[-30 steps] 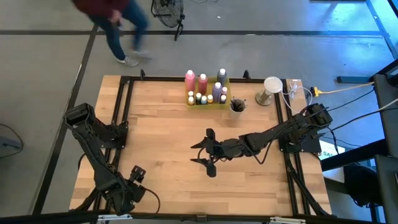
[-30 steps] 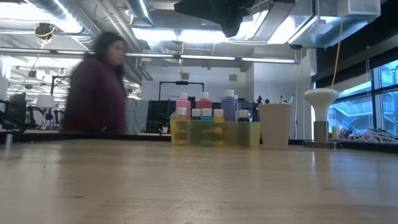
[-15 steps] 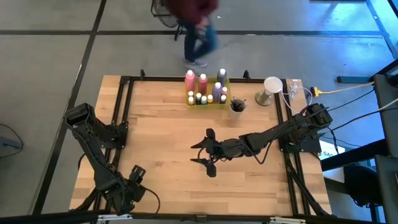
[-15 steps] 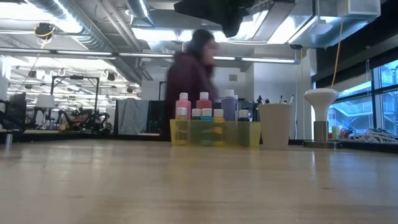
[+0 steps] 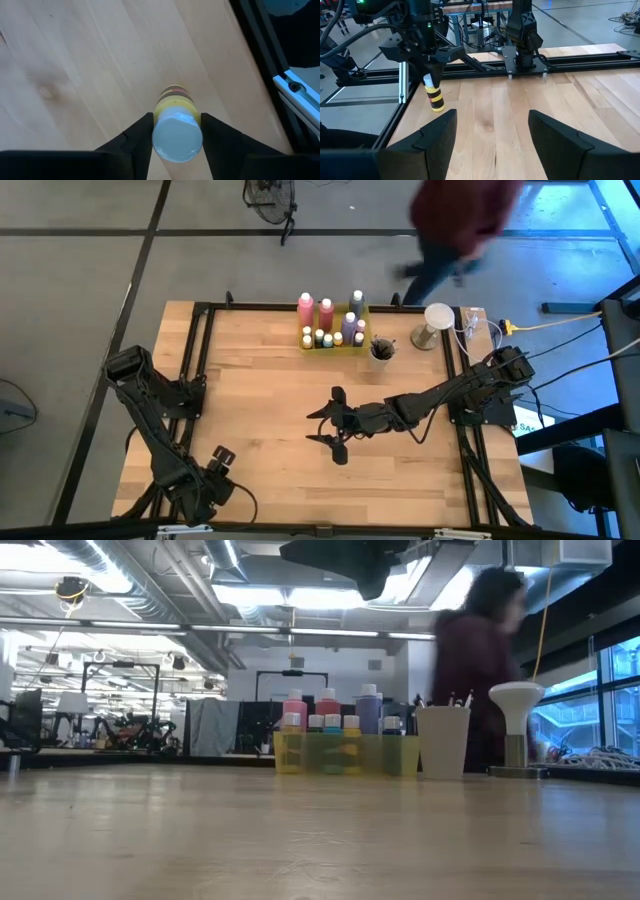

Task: Pick & Place Paint Supplies
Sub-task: Put the small yellow paint bottle into the yellow bin

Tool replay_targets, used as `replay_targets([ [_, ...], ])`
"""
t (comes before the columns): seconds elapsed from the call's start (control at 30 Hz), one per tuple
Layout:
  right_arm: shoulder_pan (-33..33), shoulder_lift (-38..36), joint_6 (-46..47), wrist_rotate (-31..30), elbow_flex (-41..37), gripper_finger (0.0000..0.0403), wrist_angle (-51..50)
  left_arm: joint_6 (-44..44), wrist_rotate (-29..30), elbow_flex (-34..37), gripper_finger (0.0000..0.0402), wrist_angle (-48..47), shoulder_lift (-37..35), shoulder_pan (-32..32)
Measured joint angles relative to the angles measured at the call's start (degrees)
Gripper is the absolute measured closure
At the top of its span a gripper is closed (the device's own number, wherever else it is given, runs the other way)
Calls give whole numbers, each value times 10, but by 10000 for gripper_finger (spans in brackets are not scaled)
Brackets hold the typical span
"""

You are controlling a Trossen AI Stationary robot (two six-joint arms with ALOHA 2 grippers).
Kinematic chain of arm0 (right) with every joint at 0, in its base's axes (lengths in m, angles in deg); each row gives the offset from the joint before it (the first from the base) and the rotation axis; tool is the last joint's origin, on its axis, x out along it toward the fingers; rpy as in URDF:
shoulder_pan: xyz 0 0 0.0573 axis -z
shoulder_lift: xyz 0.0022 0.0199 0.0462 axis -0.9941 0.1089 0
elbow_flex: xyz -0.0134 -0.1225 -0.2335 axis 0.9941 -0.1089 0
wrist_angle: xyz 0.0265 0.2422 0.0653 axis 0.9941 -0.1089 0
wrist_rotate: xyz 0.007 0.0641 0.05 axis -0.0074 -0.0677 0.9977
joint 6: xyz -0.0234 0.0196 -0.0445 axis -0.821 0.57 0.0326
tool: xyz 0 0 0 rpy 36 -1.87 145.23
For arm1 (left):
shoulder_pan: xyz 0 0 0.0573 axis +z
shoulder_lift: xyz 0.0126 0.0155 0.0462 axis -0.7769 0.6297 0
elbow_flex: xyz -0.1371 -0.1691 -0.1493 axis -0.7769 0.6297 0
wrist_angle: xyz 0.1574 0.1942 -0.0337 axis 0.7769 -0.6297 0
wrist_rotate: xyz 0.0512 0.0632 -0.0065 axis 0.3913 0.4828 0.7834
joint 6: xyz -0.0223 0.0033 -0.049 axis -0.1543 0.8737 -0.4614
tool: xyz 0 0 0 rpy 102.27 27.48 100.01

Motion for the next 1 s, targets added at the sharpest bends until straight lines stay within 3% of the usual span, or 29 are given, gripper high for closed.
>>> replay_targets([
  [0.37,0,0,0,0,0,153,-1,2,6,0,286,2,-1,0],
  [0.83,0,0,2,0,0,153,-5,11,1,-1,286,-5,-1,0],
  [1.0,0,0,0,32,0,153,49,21,-7,-38,286,-74,2,9],
])
